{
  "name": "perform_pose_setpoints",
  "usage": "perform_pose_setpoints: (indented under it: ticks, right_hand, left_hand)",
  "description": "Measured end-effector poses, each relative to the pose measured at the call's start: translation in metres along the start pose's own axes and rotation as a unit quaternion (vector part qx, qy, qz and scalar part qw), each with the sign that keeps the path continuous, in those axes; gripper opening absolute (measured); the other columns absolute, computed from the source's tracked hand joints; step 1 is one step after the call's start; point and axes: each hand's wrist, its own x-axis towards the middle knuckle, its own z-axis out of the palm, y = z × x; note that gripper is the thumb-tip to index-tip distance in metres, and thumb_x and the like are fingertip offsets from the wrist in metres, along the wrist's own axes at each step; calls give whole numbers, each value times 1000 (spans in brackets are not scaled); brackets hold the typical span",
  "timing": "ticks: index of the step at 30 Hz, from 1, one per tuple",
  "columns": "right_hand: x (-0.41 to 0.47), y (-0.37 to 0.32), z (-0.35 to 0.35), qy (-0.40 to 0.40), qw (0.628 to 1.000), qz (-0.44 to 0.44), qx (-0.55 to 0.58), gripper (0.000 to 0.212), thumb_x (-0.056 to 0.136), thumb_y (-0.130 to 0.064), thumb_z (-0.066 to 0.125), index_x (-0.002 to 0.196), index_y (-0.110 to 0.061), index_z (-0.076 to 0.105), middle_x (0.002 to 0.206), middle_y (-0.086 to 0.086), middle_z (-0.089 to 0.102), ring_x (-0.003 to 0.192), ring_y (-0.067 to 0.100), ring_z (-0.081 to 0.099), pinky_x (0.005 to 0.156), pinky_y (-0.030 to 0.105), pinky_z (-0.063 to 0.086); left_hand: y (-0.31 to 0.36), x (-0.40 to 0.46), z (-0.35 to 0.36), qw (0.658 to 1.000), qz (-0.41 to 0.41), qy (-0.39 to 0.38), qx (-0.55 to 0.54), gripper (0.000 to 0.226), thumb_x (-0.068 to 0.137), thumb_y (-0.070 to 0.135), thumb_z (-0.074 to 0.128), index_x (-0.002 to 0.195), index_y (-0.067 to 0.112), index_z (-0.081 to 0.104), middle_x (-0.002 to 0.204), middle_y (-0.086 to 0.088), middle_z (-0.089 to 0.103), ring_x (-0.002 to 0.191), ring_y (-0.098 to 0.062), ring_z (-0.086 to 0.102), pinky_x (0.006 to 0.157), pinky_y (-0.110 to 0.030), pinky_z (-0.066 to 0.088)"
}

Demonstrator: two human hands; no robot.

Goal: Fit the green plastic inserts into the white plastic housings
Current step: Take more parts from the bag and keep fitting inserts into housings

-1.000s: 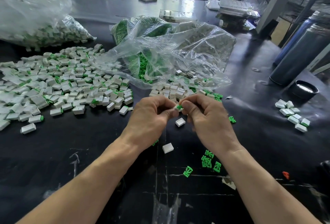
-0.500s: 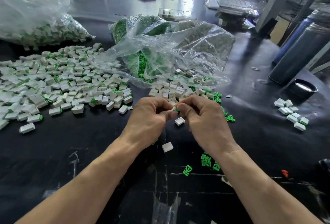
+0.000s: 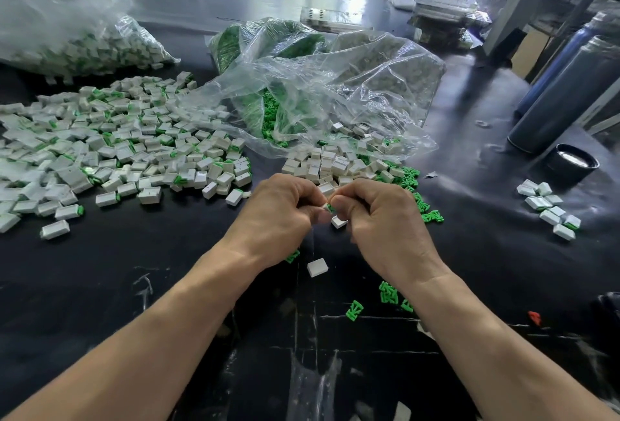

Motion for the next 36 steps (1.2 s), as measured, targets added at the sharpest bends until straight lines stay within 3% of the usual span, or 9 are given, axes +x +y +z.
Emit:
perform_pose_setpoints:
  ticks: [5,10,13,17,21,25,27,30,36]
  right_hand:
    - [-2,-4,1,5,999,-12,-32,11,93,-15,74,88,-22,80,76,-9,72,73,7,64,70,27,50]
    - [-1,-4,-2,13,995,33,92,17,96,-14,72,85,-24,81,60,-16,65,54,1,57,57,19,45]
    - [0,-6,-4,14,978,66,198,22,105,-30,62,94,-23,80,65,-6,66,51,8,54,46,25,45]
    - [2,-7,-2,-12,945,167,280,62,103,-64,43,82,-15,75,64,5,65,44,17,47,36,24,33]
    - [0,-11,3,-84,935,220,264,78,87,-86,31,66,-25,74,58,3,60,41,12,45,35,19,29]
    - [-2,-15,6,-67,929,234,278,77,97,-76,30,49,-25,62,49,-4,43,38,11,34,35,19,25]
    - [-2,-17,9,-38,921,238,305,77,105,-64,31,43,-26,57,46,-8,34,36,9,26,35,17,21]
    - [-1,-17,15,-3,921,231,314,79,108,-54,31,37,-25,51,43,-9,32,33,7,26,35,15,21]
    - [-1,-10,21,15,946,208,249,61,87,-56,31,40,-23,53,42,-9,39,35,9,32,42,24,25]
  left_hand:
    - [2,-1,0,999,2,-12,34,12,86,18,80,78,26,76,75,9,72,77,-9,67,77,-32,56]
    - [7,0,-2,998,-7,-6,-58,8,88,10,78,86,18,78,84,-1,76,88,-22,70,85,-35,56]
    - [11,-1,-3,993,-9,-1,-119,5,90,9,76,88,14,77,87,-6,77,80,-19,69,84,-35,56]
    - [13,-2,-1,987,-12,15,-163,7,87,24,81,88,20,75,85,-21,68,72,-22,55,73,-41,48]
    - [17,-3,5,979,4,7,-203,8,86,18,81,93,17,76,108,-19,68,96,-36,67,98,-54,53]
    - [17,-4,11,967,-12,-35,-252,12,90,10,76,101,6,72,102,-32,69,91,-44,68,99,-62,51]
    - [18,-5,13,965,-8,-37,-259,11,91,9,75,101,6,72,97,-26,72,89,-34,69,101,-56,52]
    - [19,-6,15,962,3,-38,-271,4,92,4,72,94,7,71,85,-17,74,81,-21,68,89,-40,56]
    - [22,-7,18,963,3,-21,-267,9,91,7,74,97,1,71,96,-25,73,85,-21,68,91,-44,55]
